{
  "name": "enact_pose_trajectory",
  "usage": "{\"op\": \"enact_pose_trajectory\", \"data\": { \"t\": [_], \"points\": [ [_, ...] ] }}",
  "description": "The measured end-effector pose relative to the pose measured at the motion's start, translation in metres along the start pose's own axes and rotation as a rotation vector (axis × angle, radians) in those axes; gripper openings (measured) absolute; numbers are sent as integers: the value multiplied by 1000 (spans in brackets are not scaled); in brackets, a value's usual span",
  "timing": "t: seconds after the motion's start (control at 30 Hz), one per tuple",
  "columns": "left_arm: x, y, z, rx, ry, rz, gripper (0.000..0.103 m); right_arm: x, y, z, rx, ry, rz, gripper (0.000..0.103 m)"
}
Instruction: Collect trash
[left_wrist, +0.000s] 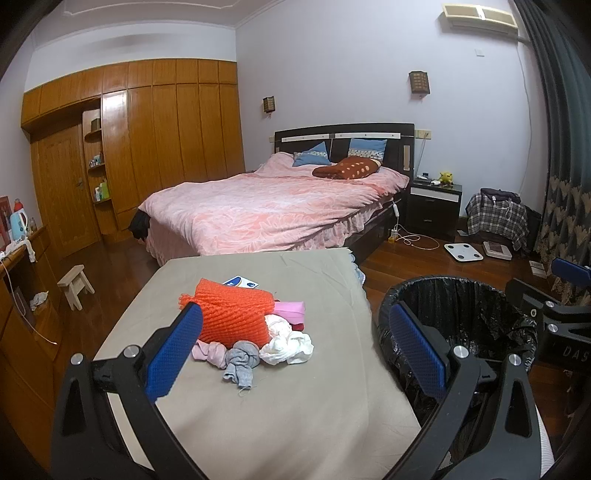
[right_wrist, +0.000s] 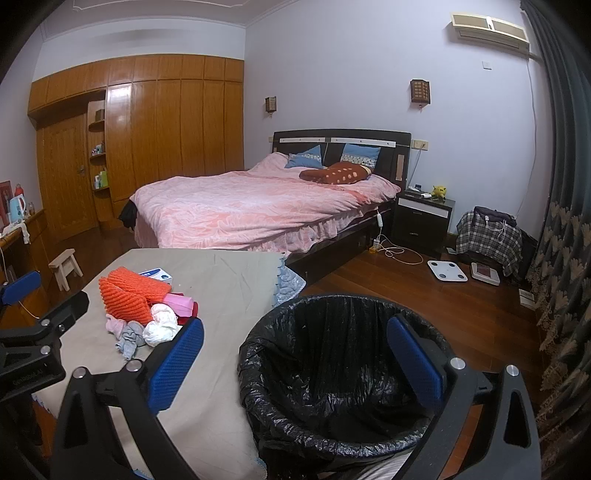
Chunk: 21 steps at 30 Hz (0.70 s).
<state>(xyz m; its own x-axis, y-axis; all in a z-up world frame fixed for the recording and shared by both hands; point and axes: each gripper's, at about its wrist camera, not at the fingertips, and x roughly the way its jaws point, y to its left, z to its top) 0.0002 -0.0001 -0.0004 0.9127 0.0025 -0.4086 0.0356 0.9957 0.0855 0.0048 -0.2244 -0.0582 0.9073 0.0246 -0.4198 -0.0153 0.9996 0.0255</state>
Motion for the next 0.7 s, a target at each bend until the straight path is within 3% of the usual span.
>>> {"op": "enact_pose_trajectory", "data": {
  "t": [0.7],
  "points": [
    [6,6,-5,-1,4,-1,98,0,1,0,-1,3,-1,97]
  ]
}}
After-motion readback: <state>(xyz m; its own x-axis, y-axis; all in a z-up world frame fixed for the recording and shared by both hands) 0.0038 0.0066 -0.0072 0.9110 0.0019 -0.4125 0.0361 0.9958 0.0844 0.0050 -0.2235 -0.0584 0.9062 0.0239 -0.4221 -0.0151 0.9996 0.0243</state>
